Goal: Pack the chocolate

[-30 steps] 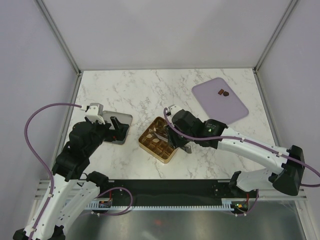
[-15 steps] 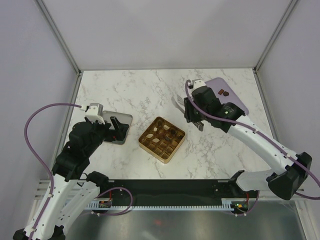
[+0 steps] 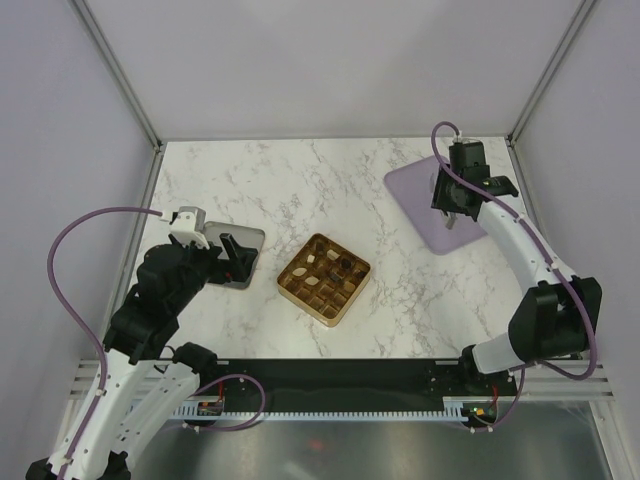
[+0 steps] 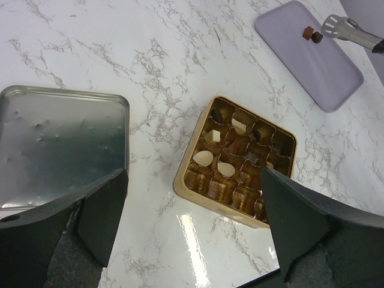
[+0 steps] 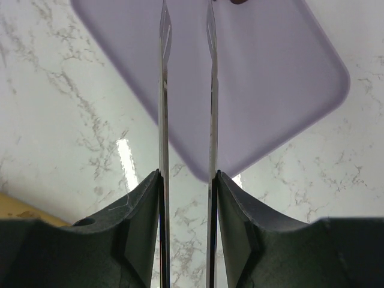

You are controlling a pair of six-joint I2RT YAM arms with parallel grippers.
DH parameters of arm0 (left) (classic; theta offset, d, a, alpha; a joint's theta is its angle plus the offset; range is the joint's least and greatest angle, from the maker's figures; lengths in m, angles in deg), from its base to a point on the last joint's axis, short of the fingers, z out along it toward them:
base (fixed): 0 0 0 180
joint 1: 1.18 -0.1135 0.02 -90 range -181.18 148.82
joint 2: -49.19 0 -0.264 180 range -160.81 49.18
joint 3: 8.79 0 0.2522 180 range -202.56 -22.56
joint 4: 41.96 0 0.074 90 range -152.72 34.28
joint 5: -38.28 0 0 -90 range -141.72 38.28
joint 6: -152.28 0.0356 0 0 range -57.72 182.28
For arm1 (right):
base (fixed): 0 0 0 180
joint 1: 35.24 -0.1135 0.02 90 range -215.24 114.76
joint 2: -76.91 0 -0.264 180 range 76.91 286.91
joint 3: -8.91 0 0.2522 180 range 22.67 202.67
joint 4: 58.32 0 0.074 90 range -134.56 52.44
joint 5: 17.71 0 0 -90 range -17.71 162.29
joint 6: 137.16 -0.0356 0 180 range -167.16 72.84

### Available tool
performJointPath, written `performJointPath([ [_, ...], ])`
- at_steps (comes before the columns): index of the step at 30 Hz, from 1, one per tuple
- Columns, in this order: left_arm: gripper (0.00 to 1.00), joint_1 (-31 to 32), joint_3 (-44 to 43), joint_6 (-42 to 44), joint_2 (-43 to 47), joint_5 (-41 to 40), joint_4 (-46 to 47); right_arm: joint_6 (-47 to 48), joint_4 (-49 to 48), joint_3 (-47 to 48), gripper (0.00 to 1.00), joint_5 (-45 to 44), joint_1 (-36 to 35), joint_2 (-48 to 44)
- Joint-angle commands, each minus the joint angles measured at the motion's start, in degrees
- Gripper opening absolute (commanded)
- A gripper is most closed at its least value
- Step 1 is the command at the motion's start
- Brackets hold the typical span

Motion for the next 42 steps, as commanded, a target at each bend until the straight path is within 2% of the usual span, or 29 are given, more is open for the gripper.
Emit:
performJointPath([
  [1, 1.0, 0.3, 0.4, 0.4, 0.0, -0.4, 0.7, -0.1, -4.9, -1.3, 0.48, 2.0, 2.7, 1.7],
  [5, 1.0, 0.3, 0.4, 0.4, -0.2, -0.5, 0.7, -1.1, -7.8, -2.2, 0.49, 2.2, 5.2, 4.1],
  [16, 1.0, 0.3, 0.3, 0.5, -0.5, -0.7, 0.7, -2.0, -12.8, -1.1, 0.5, 2.1, 6.4, 11.3],
  [32, 1.0, 0.3, 0.3, 0.5, -0.1, -1.3, 0.6, -2.6, -12.8, 6.4, 0.5, 2.6, 7.1, 20.9],
  [42, 1.0, 0.3, 0.2, 0.6, -0.2, -1.4, 0.6, -1.6, -11.1, 6.7, 0.42, 7.1, 7.3, 20.3],
])
